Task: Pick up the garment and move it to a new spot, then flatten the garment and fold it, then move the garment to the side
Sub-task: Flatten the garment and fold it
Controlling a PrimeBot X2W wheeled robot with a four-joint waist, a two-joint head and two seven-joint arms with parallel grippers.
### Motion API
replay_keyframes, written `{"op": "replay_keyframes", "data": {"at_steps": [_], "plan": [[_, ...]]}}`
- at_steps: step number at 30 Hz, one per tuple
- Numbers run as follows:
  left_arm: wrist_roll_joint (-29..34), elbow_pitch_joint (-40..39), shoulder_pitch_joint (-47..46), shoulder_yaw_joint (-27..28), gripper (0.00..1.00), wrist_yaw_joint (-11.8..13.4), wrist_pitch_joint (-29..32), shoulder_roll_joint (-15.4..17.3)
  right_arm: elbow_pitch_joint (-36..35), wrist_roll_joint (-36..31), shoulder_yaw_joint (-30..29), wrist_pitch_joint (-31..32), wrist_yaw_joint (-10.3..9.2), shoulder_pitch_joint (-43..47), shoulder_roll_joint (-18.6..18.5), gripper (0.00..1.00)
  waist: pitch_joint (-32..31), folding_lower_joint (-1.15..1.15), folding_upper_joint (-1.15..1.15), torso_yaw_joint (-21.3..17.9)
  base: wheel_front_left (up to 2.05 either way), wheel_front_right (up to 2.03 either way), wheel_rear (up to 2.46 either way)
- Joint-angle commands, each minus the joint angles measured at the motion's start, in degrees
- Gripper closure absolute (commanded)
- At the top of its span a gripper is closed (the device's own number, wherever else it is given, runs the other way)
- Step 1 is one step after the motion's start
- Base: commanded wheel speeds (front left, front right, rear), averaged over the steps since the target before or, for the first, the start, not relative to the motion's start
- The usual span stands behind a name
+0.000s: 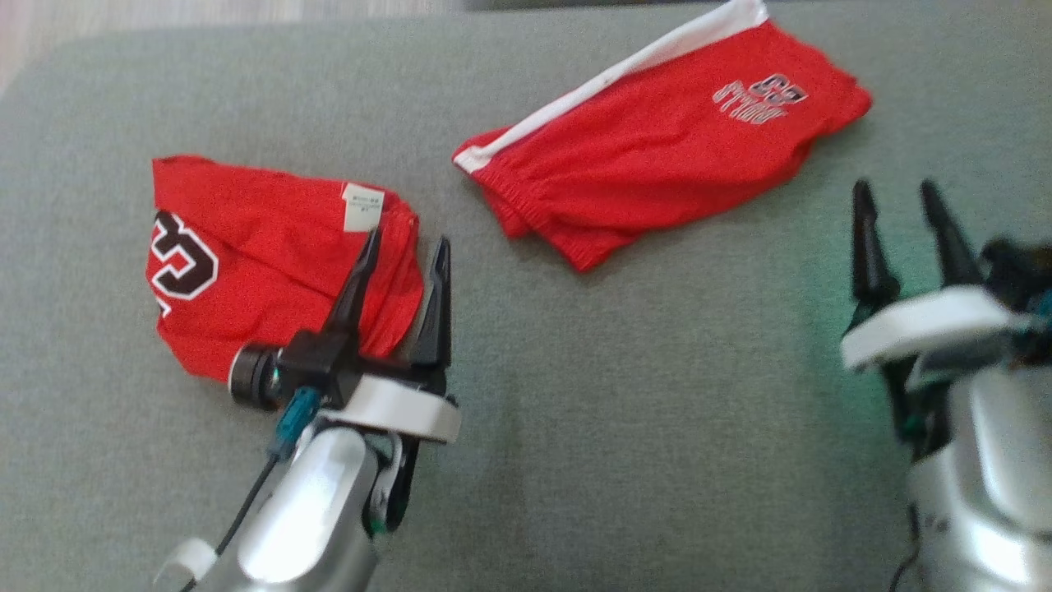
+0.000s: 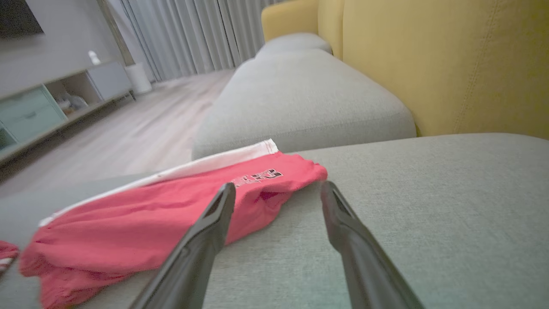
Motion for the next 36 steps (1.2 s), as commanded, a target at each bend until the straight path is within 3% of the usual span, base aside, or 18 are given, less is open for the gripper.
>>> {"op": "replay_keyframes", "data": {"at_steps": [1,8,16,25,26,27,36], "plan": [[0.69,-2.0,-3.31,2.25,0.0,-0.48,-0.47,-0.16,-0.89,-1.83,-0.22,2.73,-0.05,-4.63,-1.22,0.0,3.47,-0.01,0.0,1.7,0.0,0.0,0.0],[1.61,-1.51,-5.91,2.18,0.0,-2.1,-0.47,-1.79,5.03,-3.7,-5.56,10.29,-0.05,-16.43,-3.07,0.0,8.52,-0.01,0.0,4.93,0.0,0.0,0.0],[2.13,-1.52,-8.31,2.0,0.0,-3.11,-0.47,-2.71,19.0,-5.7,-8.73,15.77,-0.05,-29.31,-8.65,0.0,12.91,-0.01,0.0,9.02,0.0,0.0,0.0],[0.65,-2.28,-9.21,0.55,0.0,-2.59,-0.47,-2.87,33.52,-10.05,-5.44,15.66,-0.05,-36.18,-13.2,0.0,14.88,-0.01,0.0,10.68,0.0,0.0,0.0],[0.55,-2.31,-9.24,0.45,0.0,-2.45,-0.47,-2.87,34.44,-9.75,-4.81,15.36,-0.05,-36.65,-13.31,0.53,14.93,-0.01,0.0,10.59,0.0,0.0,0.0],[0.47,-2.3,-9.26,0.36,0.0,-2.33,-0.47,-2.87,35.23,-9.33,-4.06,14.87,-0.05,-37.06,-13.34,1.0,14.94,-0.01,0.0,10.47,0.0,0.0,0.0],[1.03,-1.01,-8.43,1.25,0.0,-2.31,-0.47,-2.88,37.56,-0.36,1.37,8.4,-0.05,-36.16,-14.45,1.0,11.67,-0.01,0.0,6.67,0.0,0.0,0.0]]}}
